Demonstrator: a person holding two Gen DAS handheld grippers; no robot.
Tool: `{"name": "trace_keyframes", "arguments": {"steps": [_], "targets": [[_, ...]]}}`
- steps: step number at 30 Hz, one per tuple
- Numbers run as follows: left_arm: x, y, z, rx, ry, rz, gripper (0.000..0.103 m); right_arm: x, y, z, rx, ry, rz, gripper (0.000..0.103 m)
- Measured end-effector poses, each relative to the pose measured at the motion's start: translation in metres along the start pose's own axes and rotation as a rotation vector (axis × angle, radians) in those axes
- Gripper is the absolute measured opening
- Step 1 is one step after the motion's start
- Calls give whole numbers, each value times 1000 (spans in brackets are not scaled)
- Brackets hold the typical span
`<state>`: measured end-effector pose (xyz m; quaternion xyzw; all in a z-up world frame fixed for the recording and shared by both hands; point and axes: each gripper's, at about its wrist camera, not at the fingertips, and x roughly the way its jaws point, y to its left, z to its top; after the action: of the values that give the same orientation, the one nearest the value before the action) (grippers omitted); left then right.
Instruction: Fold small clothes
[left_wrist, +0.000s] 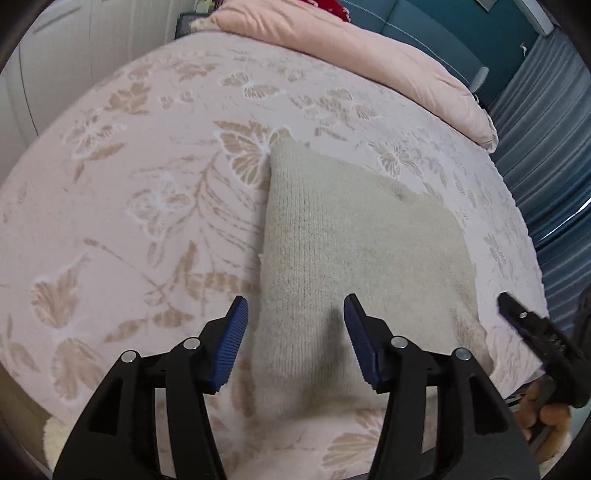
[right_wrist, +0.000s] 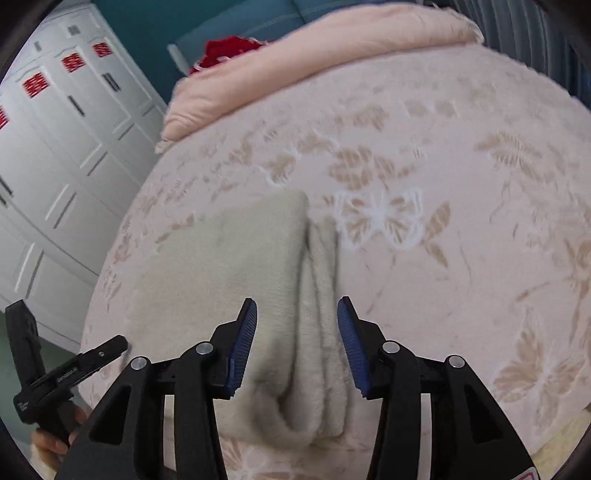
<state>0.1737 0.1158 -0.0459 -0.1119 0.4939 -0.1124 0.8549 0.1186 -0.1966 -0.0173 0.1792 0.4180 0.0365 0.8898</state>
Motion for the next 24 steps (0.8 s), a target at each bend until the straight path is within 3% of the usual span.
{"name": "trace_keyframes", "arguments": {"steps": [2, 3, 5, 6, 9, 12, 14, 16, 19, 22, 24], "targets": [[-12, -7, -6, 32, -20, 20, 56, 6, 19, -8, -79, 62, 29, 4], [-10, -9, -10, 37, -9, 32, 56, 17, 27, -15, -128, 101, 15, 2], [5, -15, -21, 67, 35, 59, 56, 53, 27, -39, -233, 205, -111, 0], [15, -17, -27, 82, 65, 97, 58, 70, 16, -50, -213, 252, -120, 0], [27, -13, -37, 58, 99, 96, 58, 47, 9, -43, -87, 203, -52, 0], [22, -10, -37, 63, 91, 103, 61, 16, 31, -32, -137, 134, -5, 0], [24, -11, -36, 65, 98, 111, 62, 30, 30, -38, -180, 178, -43, 0], [25, -13, -37, 62, 97, 120, 62, 68, 13, -56, -201, 290, -126, 0], [24, -19, -39, 61, 111, 130, 63, 56, 5, -57, -103, 255, -73, 0], [15, -25, -41, 89, 100, 146, 62, 24, 21, -48, -122, 166, -78, 0], [12, -26, -43, 88, 105, 141, 61, 13, 22, -44, -126, 122, -114, 9]]}}
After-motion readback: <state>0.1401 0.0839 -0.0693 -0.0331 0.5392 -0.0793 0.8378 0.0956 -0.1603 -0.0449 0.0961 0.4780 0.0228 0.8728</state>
